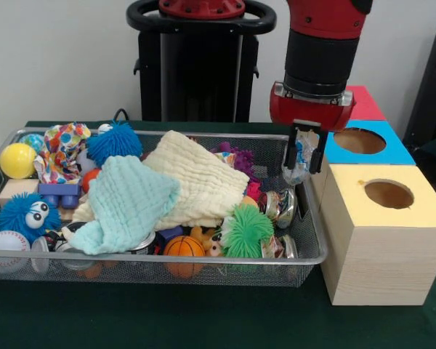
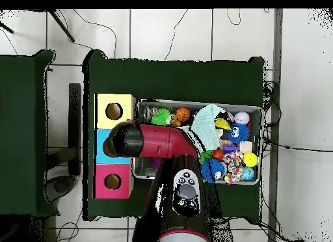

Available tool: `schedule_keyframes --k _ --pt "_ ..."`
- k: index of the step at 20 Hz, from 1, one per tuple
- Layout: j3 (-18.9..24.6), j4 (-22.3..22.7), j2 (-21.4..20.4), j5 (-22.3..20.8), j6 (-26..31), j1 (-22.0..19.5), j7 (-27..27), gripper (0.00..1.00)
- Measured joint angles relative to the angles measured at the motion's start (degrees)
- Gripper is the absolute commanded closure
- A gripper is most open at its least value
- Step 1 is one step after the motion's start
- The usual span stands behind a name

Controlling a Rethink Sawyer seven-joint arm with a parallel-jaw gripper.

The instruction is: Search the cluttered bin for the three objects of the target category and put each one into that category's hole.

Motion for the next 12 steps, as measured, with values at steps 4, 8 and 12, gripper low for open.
schedule_keyframes --k 4,8,12 --pt "-0.1 0.7 0.0 0.0 1.3 0.6 0.0 1.0" --pt "-2.4 0.2 -0.4 -0.2 5.2 3.3 0.0 1.0" --pt "-5.5 0.0 -2.9 -0.5 11.4 6.6 0.0 1.0"
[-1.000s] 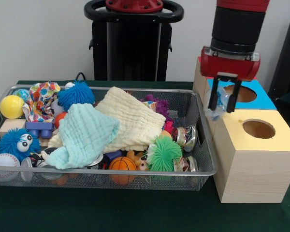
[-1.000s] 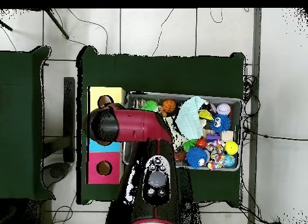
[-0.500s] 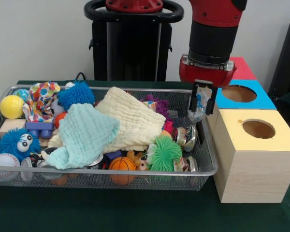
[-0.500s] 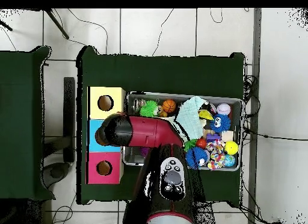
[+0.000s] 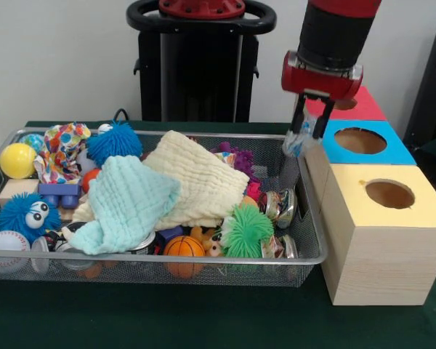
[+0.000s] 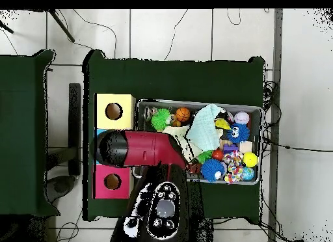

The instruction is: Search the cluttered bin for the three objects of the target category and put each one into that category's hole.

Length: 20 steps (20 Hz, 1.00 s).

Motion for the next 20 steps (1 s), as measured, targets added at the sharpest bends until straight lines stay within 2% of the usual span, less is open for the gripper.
schedule_keyframes --k 5,9,16,20 --pt "-1.4 0.0 -3.4 0.0 6.9 3.4 0.0 1.0" --pt "-1.8 -0.2 -4.6 0.1 8.9 5.0 0.0 1.0" --pt "-1.8 -1.0 -3.2 1.4 8.5 5.4 0.0 1.0" --pt "-1.8 -1.1 -0.2 1.7 4.3 4.9 0.0 1.0"
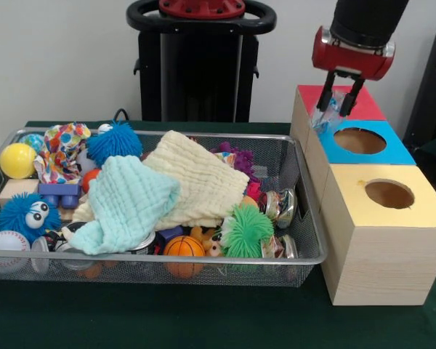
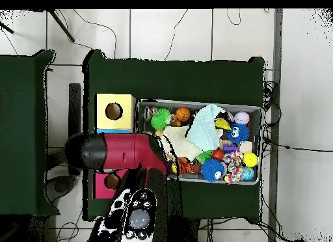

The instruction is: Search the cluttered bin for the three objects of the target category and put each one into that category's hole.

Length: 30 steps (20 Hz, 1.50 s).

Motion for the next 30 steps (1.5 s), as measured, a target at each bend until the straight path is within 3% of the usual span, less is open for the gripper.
schedule_keyframes --k 6,11,17,30 --pt "0.1 -1.2 2.7 1.3 -6.8 -0.6 0.0 1.0" --pt "0.2 -2.7 4.8 2.9 -9.1 -1.1 0.0 1.0" --pt "0.1 -3.4 6.2 5.3 -8.9 -1.1 0.0 1.0" --pt "-0.5 -3.4 6.2 6.0 -8.2 -0.7 0.0 1.0"
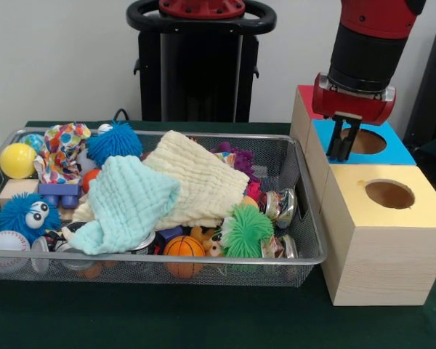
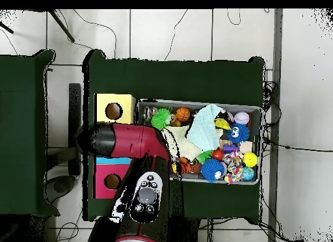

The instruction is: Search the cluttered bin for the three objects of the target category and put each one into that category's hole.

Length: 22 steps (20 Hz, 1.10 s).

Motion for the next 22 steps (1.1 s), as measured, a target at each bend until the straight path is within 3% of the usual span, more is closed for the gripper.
schedule_keyframes --k 4,8,12,17,20,21,22 --pt "-1.5 0.0 -2.0 -1.4 3.8 0.2 0.0 1.0" --pt "-4.2 -0.2 -7.0 -5.6 11.5 -0.5 0.0 1.0" --pt "-5.2 -0.3 -12.8 -10.5 15.2 -4.6 -0.1 1.0" --pt "-4.5 -0.3 -18.9 -14.2 15.2 -14.4 -2.0 1.0" --pt "-2.7 -0.3 -21.7 -15.8 14.3 -22.6 -5.1 1.0" --pt "-1.9 -0.3 -22.4 -16.3 13.7 -25.9 -6.6 1.0" --pt "-0.2 -0.2 -23.6 -17.4 11.7 -32.8 -10.5 1.0"
